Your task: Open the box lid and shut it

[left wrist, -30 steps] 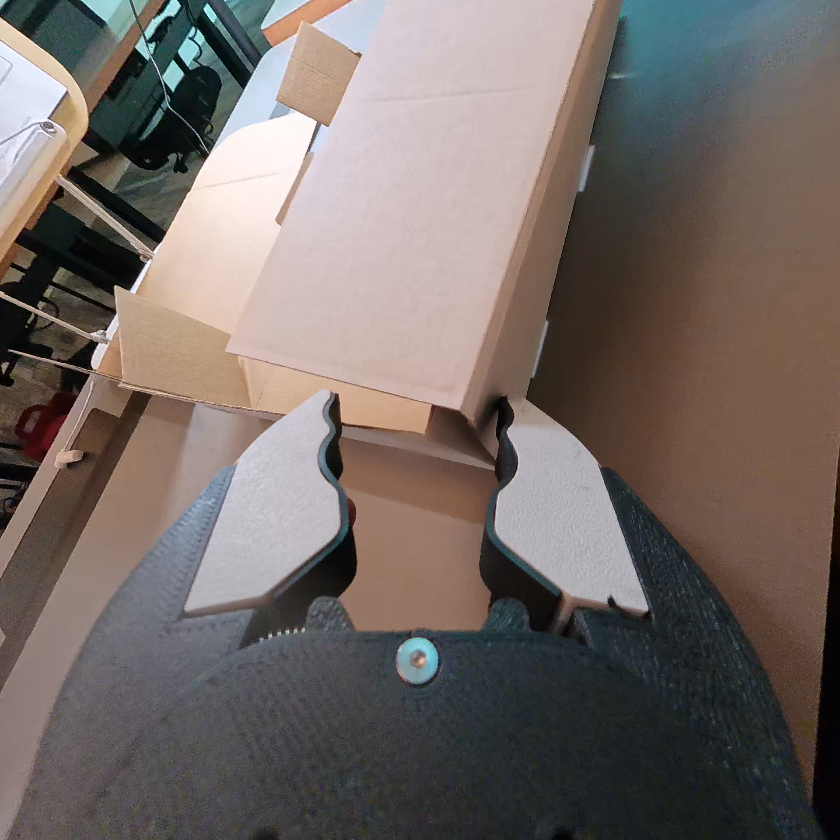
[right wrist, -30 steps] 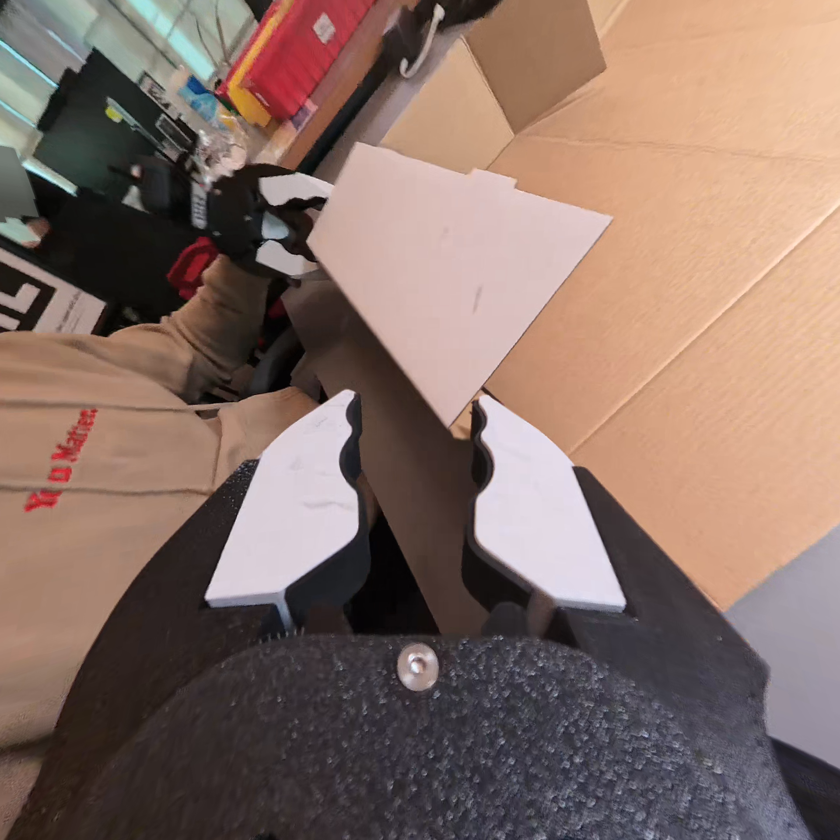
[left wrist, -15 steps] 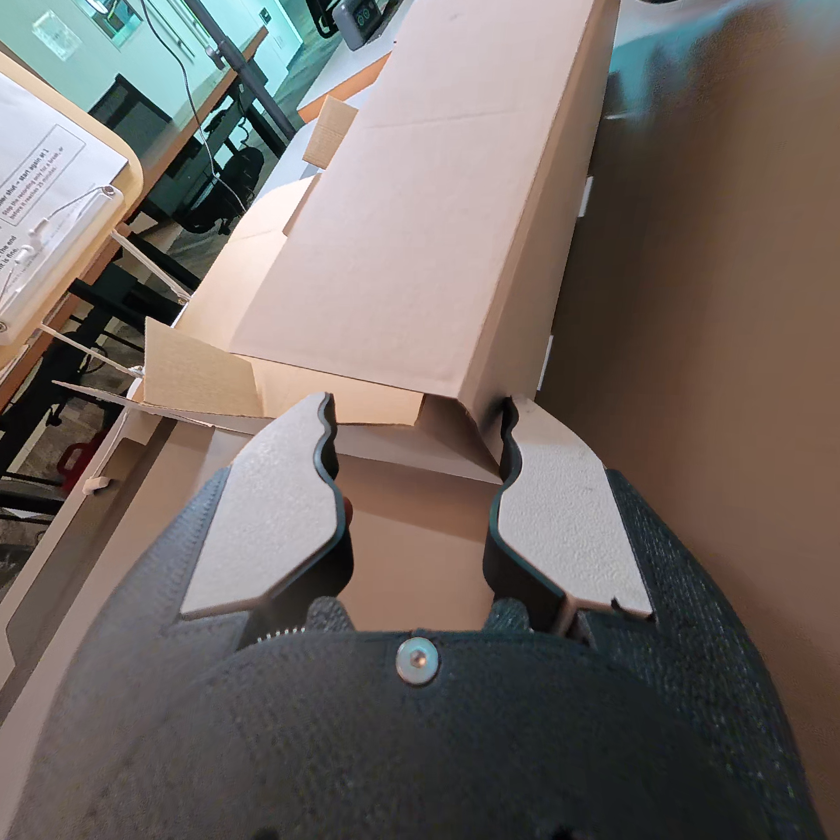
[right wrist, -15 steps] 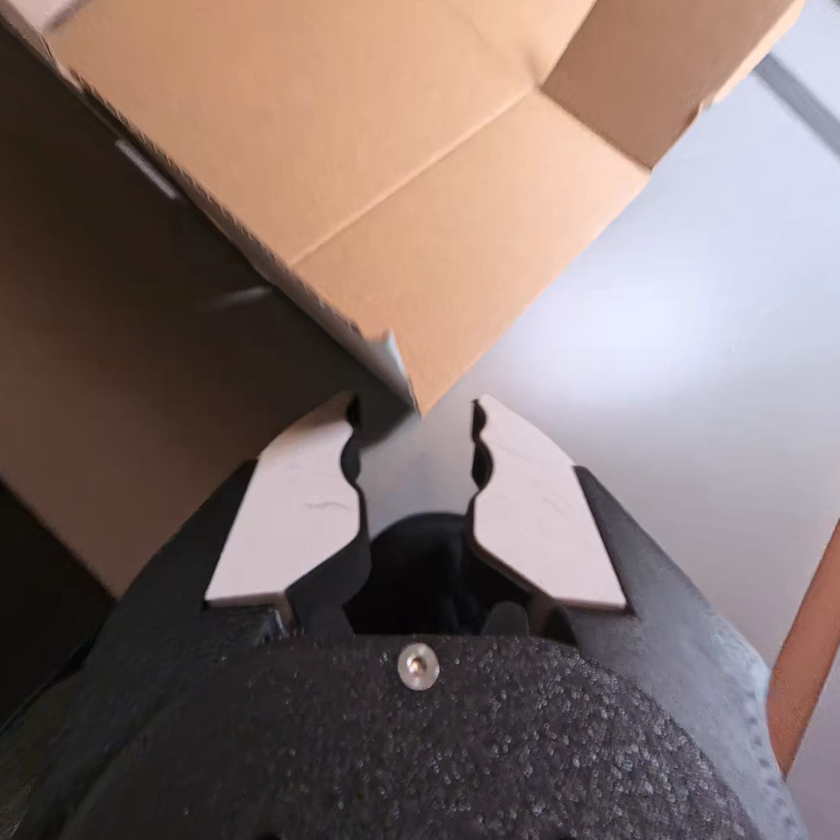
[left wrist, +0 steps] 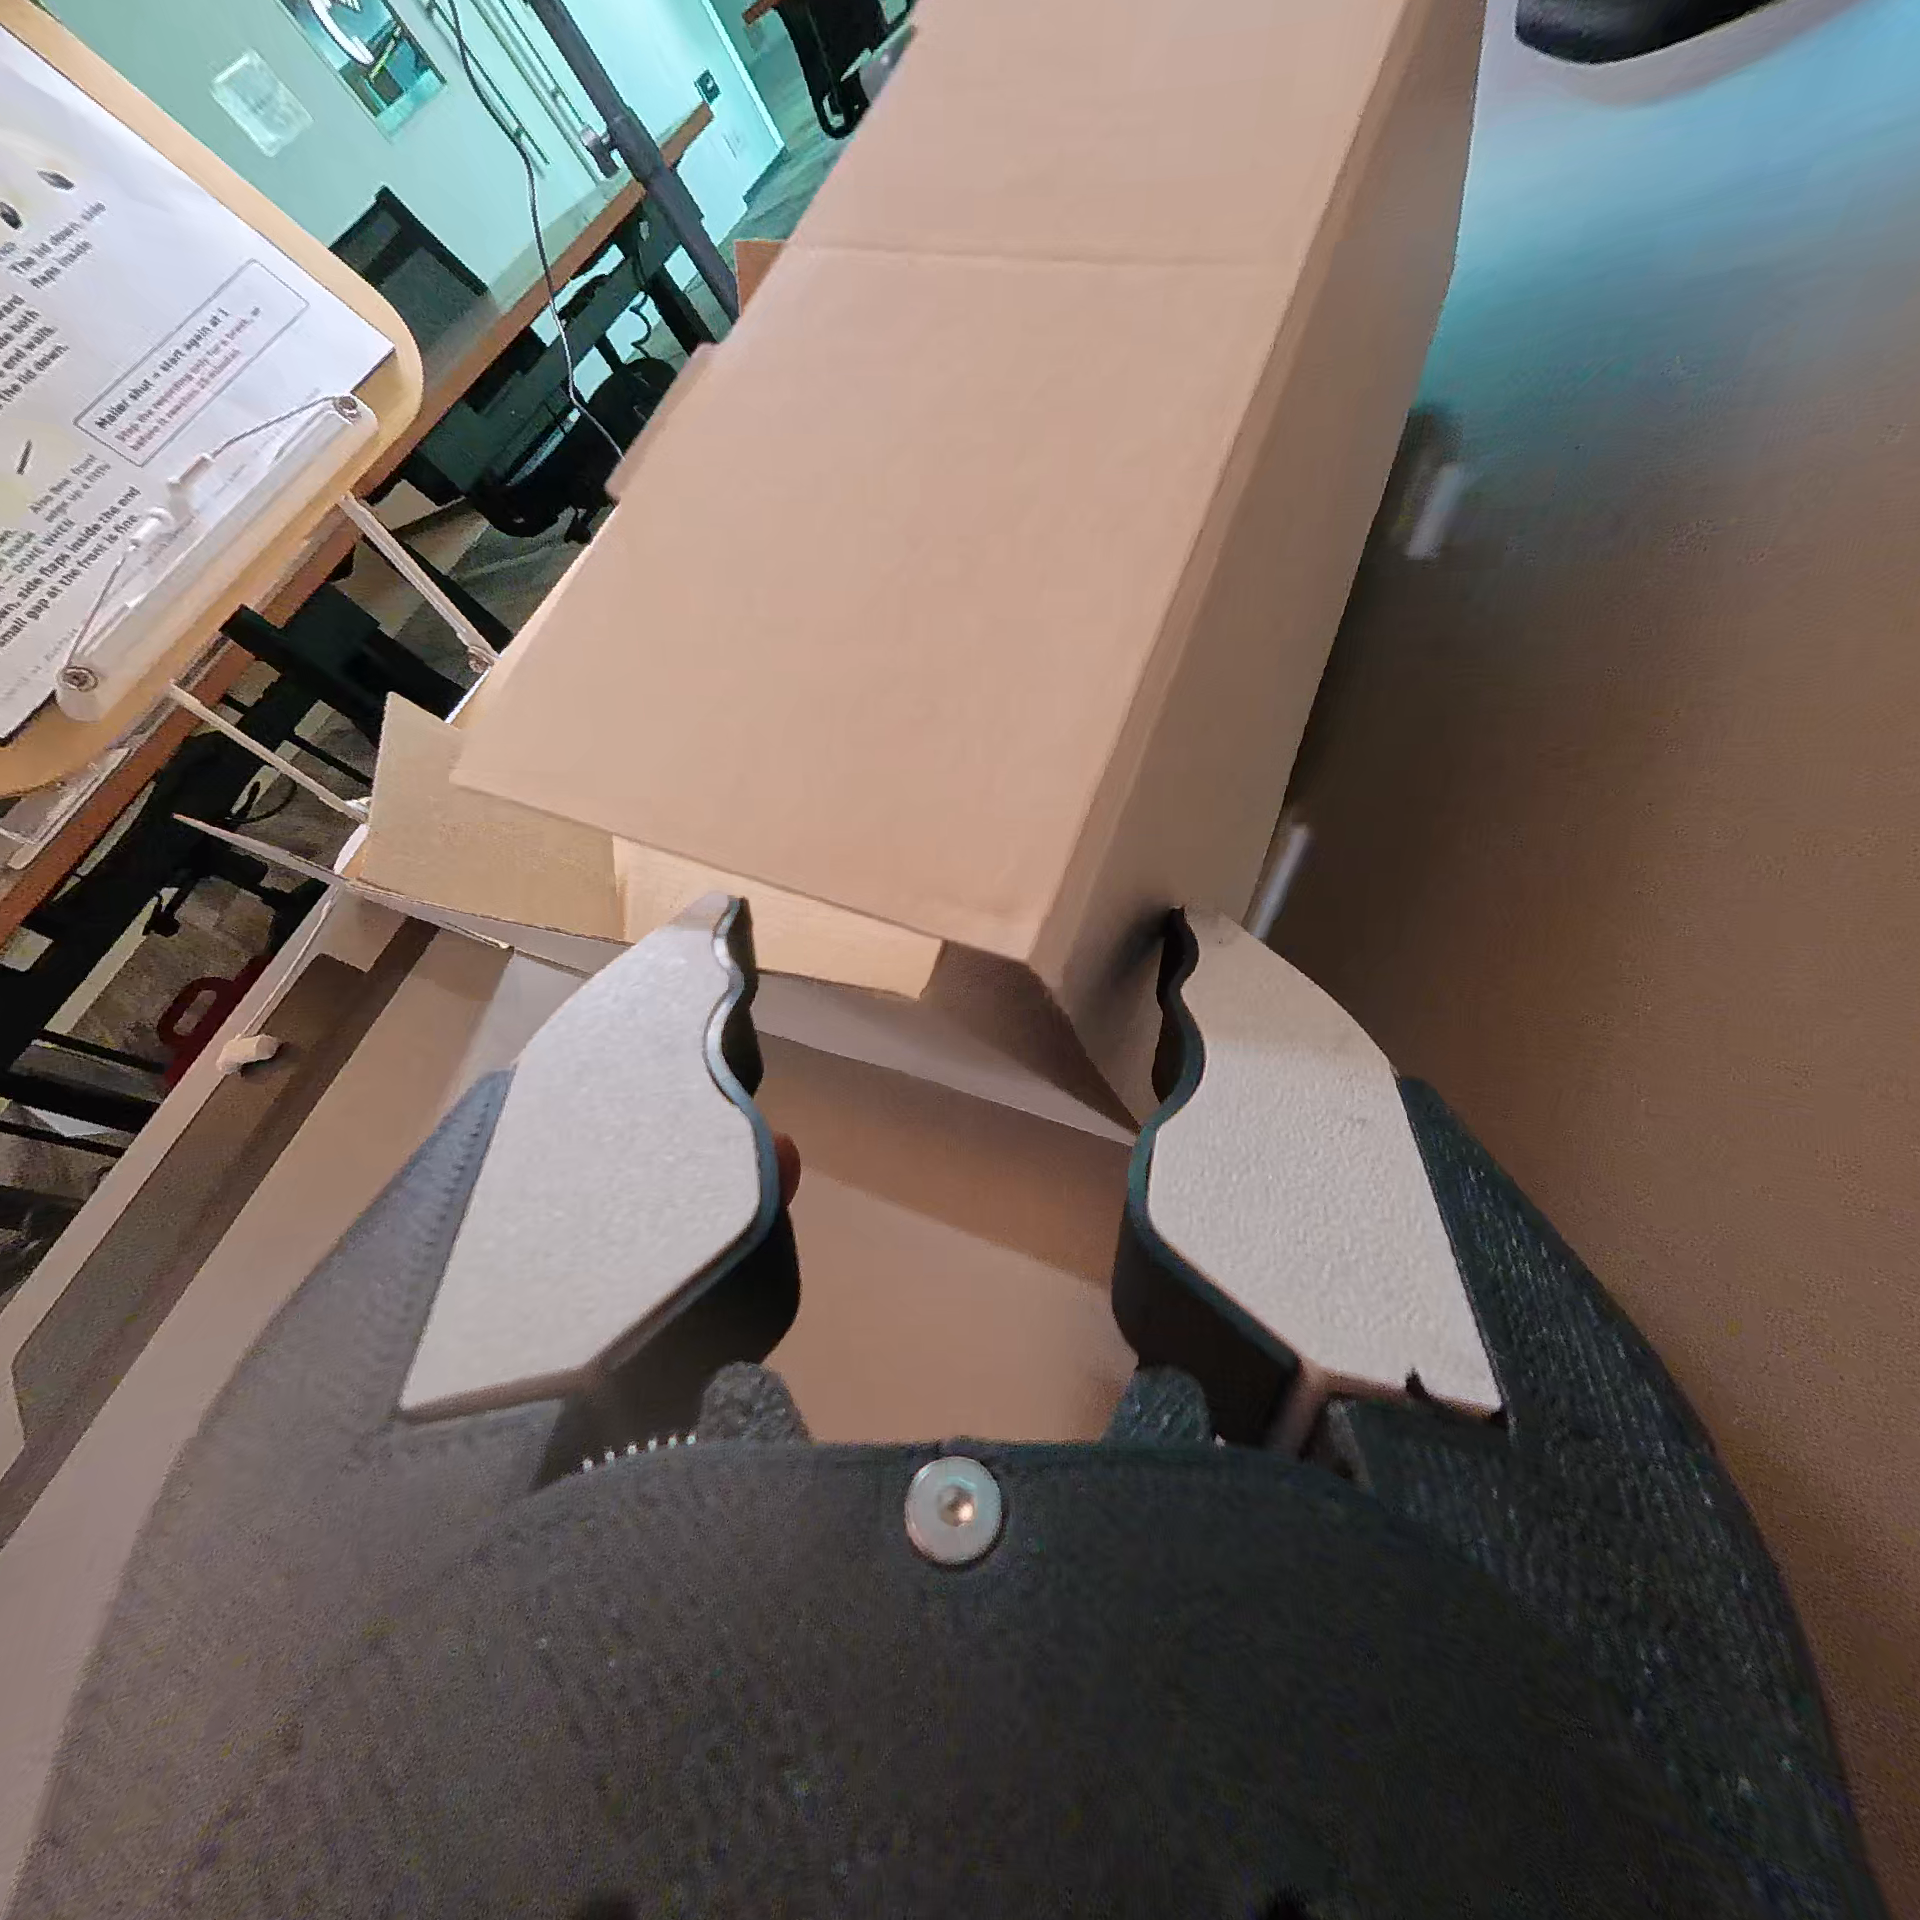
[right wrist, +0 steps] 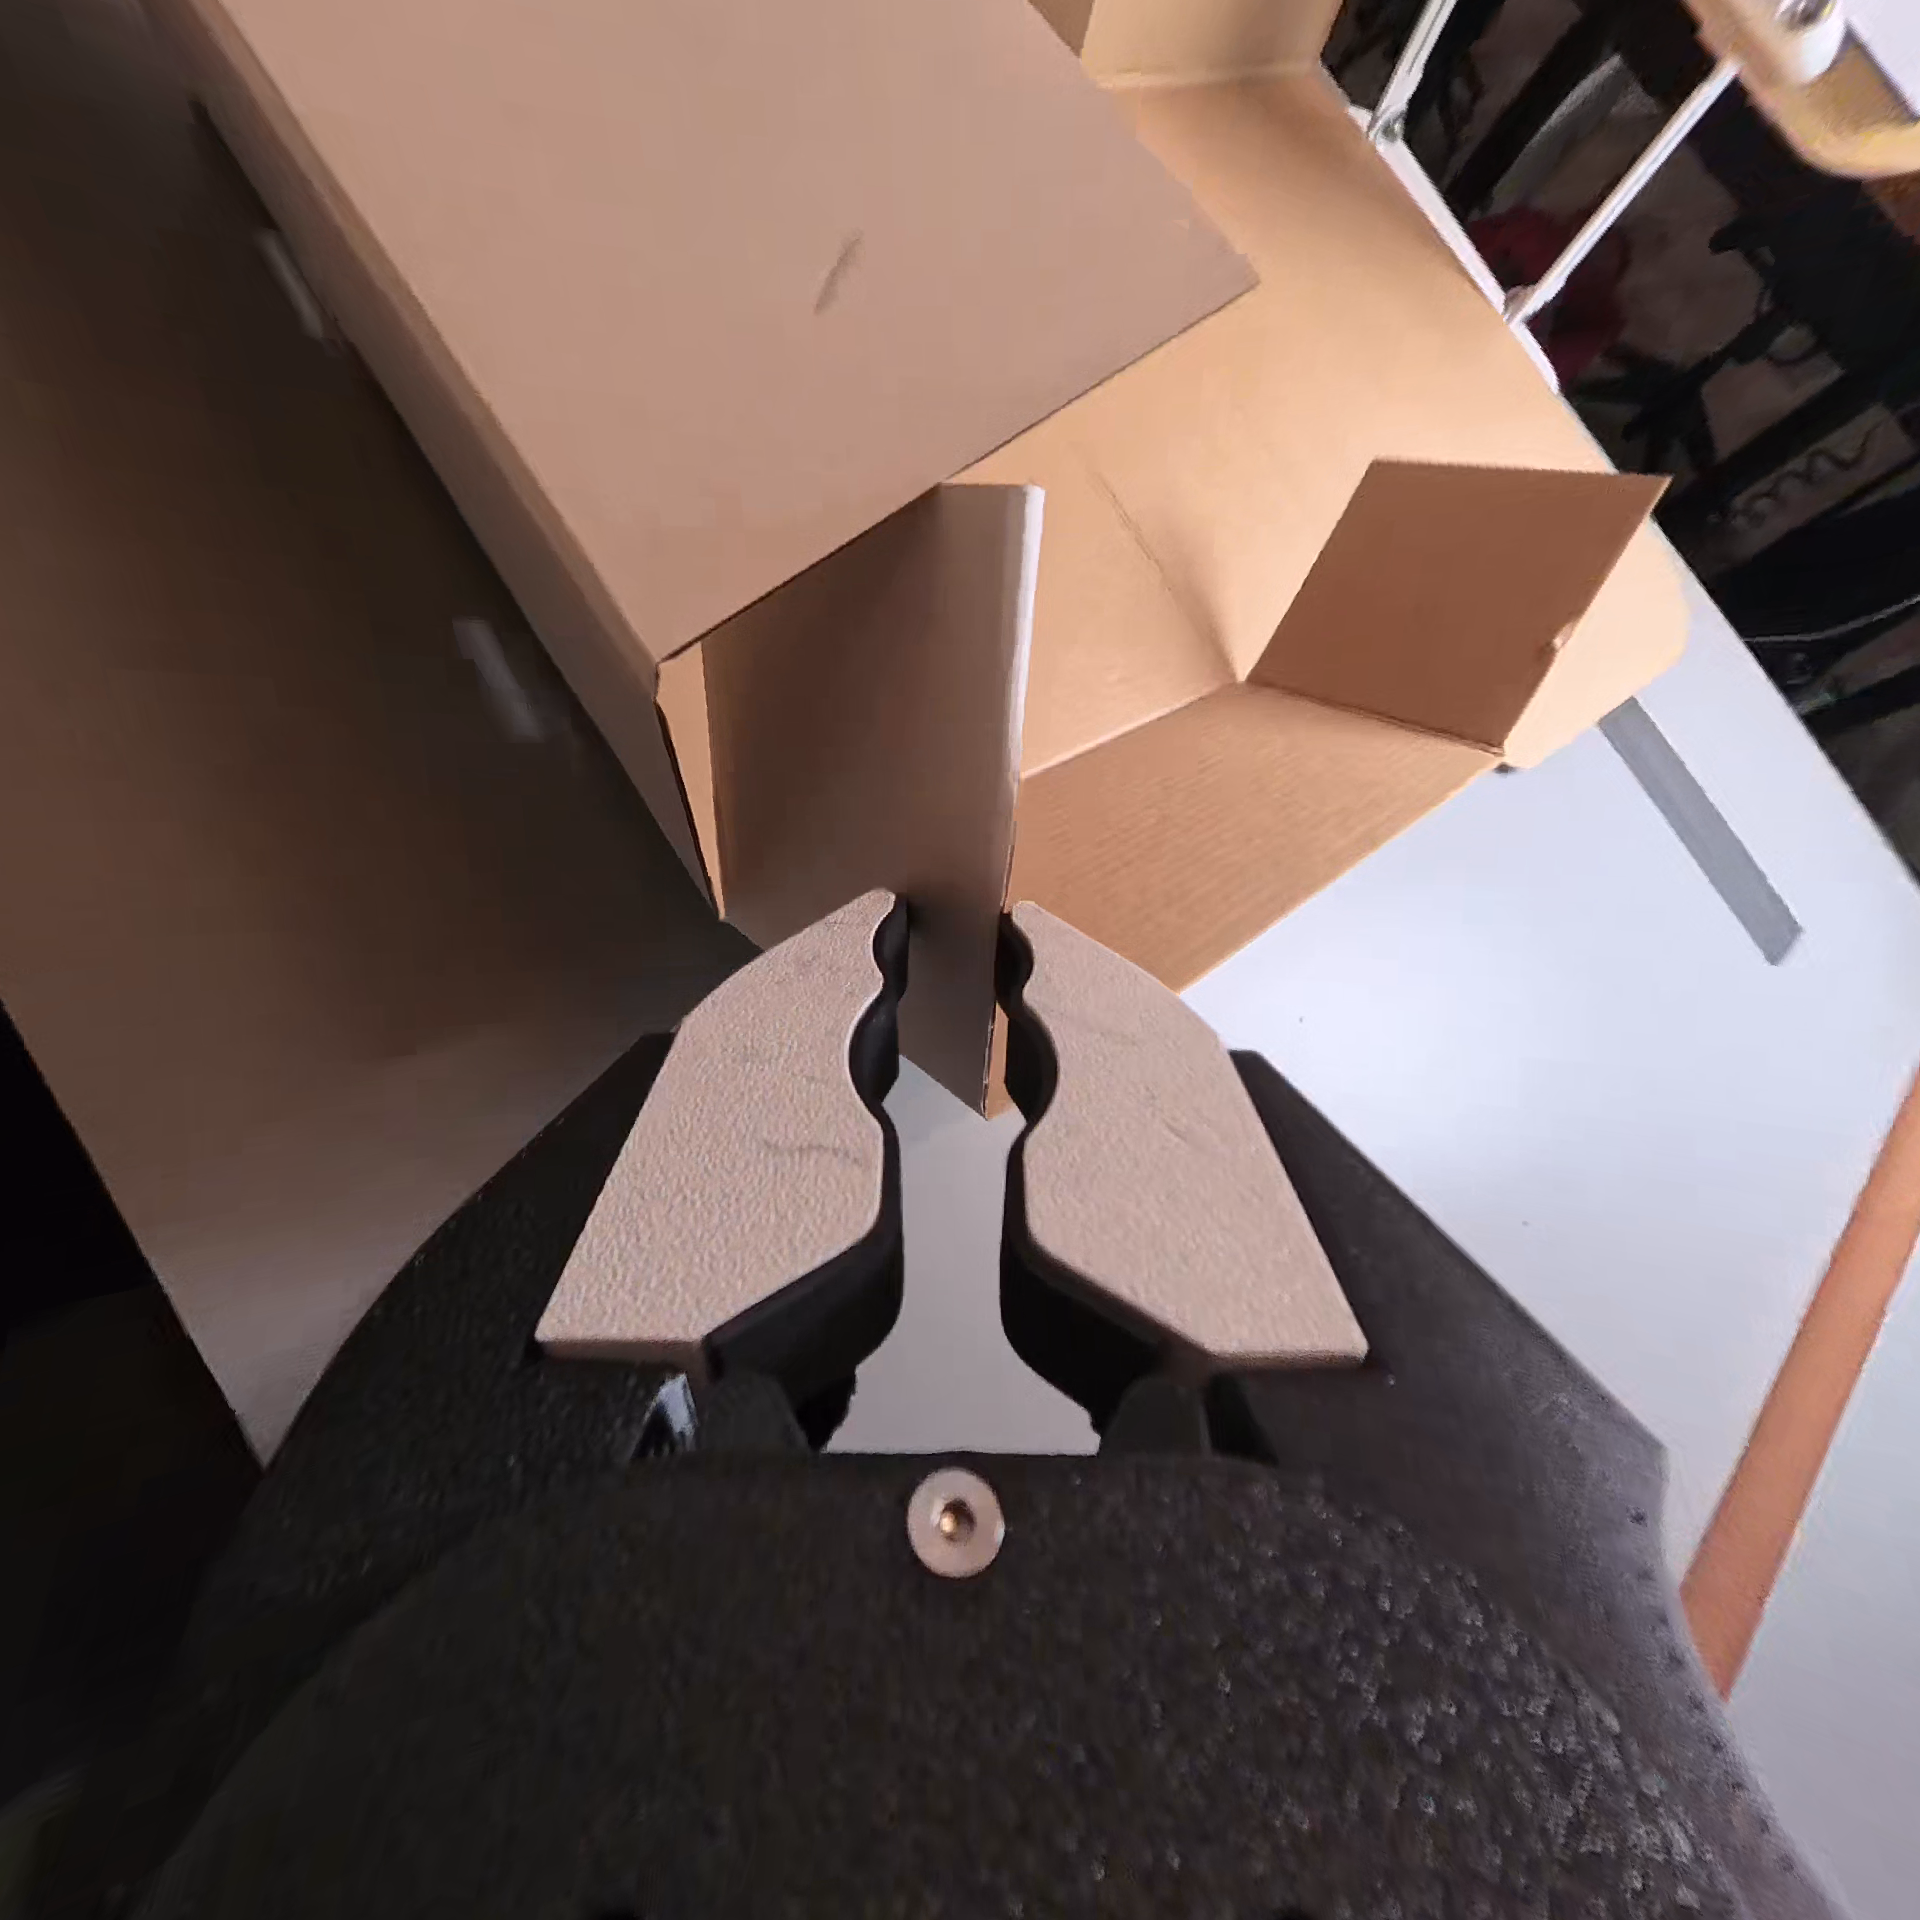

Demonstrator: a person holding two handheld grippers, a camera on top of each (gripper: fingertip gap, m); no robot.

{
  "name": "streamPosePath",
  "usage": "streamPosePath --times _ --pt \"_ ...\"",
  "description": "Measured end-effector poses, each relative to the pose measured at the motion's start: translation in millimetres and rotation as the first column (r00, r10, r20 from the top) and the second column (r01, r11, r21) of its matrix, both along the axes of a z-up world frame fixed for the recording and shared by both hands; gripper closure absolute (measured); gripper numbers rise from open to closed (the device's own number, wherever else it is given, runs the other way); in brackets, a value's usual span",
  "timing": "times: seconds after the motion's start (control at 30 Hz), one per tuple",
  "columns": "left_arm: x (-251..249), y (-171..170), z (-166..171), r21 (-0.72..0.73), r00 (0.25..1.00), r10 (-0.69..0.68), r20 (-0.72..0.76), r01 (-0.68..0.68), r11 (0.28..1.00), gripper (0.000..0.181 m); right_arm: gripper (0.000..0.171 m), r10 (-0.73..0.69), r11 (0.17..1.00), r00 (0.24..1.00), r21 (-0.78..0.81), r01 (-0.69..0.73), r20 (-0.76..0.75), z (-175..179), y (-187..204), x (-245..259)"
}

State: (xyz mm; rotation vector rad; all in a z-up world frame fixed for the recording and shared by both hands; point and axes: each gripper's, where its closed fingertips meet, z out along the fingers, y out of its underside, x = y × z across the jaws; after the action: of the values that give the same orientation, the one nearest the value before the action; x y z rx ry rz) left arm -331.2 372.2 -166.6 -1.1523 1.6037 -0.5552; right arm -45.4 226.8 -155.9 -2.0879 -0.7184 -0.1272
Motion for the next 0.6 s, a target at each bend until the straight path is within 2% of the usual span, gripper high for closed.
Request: streamPosePath --times 0.13,0.23,0.37,0.47,0.6 --pt "-0.2 -1.3 1.1 -0.026 0.998 -0.026 0.055 0.028 0.999 0.103 0.158 0.021 1.0 0.987 -0.019 -0.018 0.161 -10.9 -11.4 0.9" --pt "-3.1 -1.5 2.0 -0.027 0.988 -0.046 0.147 0.051 0.998 0.1 0.159 0.05 0.998 0.982 -0.042 -0.043 0.181 -4.2 -10.5 -0.6" --pt "-10.6 -7.5 4.0 0.034 0.966 -0.06 0.252 0.053 0.998 0.098 0.161 0.02 0.994 1.0 -0.103 -0.021 -0.008 -3.7 -4.5 -1.9" --pt "-13.1 -13.8 3.6 0.16 0.968 -0.074 0.24 0.036 0.986 0.107 0.162 -0.012 0.979 0.988 -0.202 -0.02 -0.156 -13.3 -3.0 -6.2" --pt "-15.1 -13.0 3.1 0.172 0.969 -0.087 0.233 0.047 0.984 0.107 0.164 -0.104 0.94 0.935 -0.34 -0.019 -0.339 -13.6 -2.7 -11.3"
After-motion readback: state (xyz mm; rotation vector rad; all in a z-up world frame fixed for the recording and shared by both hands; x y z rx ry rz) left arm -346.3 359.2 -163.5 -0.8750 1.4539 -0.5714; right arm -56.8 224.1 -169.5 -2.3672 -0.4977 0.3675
